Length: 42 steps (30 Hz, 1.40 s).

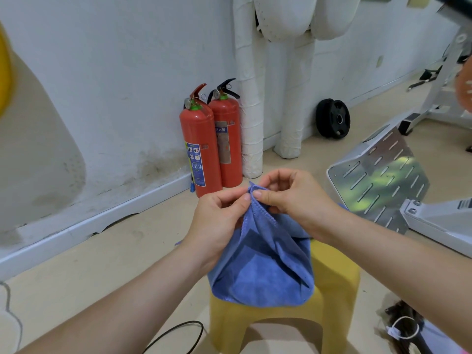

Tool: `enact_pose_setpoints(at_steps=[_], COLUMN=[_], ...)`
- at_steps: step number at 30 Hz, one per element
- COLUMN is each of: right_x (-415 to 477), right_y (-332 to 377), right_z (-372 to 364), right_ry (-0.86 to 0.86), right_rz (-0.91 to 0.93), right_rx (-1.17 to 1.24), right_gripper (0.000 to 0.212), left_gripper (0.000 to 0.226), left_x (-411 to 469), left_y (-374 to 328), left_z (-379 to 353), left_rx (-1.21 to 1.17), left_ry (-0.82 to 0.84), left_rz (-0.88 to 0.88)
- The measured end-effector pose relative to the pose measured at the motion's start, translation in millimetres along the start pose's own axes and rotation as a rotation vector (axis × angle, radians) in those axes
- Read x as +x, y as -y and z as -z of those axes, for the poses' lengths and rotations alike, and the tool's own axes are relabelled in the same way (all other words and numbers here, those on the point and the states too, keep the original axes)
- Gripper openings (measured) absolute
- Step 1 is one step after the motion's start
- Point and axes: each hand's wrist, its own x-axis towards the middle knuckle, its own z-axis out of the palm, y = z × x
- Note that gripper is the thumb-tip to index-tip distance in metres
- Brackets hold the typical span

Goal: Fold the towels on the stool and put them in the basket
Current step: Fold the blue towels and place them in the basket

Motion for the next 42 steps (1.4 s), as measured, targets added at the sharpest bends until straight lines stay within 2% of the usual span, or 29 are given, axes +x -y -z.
enact_pose_setpoints(at_steps=[7, 11, 17, 23, 25, 27, 29, 32, 33, 35, 39, 42], right_x=[-1, -2, 1, 6, 9, 11, 13, 15, 17, 21, 24, 26], right_y=[2, 2, 1, 3, 9, 17, 22, 23, 24, 31, 57, 76], right_z=[-1, -2, -2, -2, -1, -2, -4, -6, -5, -1, 15, 38], right_ry=[-0.002, -0.006, 0.040, 0.120, 0.110, 0.061, 0.006, -0.053, -0.081, -0.163, -0.306, -0.471], right_rz=[0.041, 0.033, -0.046, -0.123, -0.069, 0.038, 0.109, 0.129, 0.131, 0.139, 0.217, 0.294], right_rx=[-0.109, -0.090, 0.120, 0.274, 0.180, -0.007, -0.121, -0.162, -0.145, -0.072, 0.060, 0.136], right_gripper=[0.014, 0.017, 0.016, 0.008, 0.006, 0.005, 0.004, 0.004, 0.002, 0.012, 0.016, 0.007], left_gripper=[0.025, 0.030, 0.028, 0.027, 0.029, 0.041, 0.059, 0.074, 0.074, 0.060, 0.027, 0.012], left_x=[-2, -2, -3, -3, -3, -6, -9, -6, -3, 0, -2, 6], left_y=[-4, -6, -17, -25, -27, -25, -19, -8, -3, 6, 27, 19], left_z=[3, 4, 2, 0, -2, -8, -14, -20, -21, -19, 9, 40], left_rx=[0.068, 0.126, 0.200, 0.166, 0.210, 0.271, 0.268, 0.271, 0.297, 0.386, 0.815, 0.850], left_ry=[0.065, 0.099, 0.087, 0.052, 0.055, 0.055, 0.073, 0.052, 0.018, -0.044, -0.012, -0.122], left_rz=[0.004, -0.010, -0.075, -0.096, -0.161, -0.222, -0.193, -0.128, -0.109, -0.056, 0.097, 0.215])
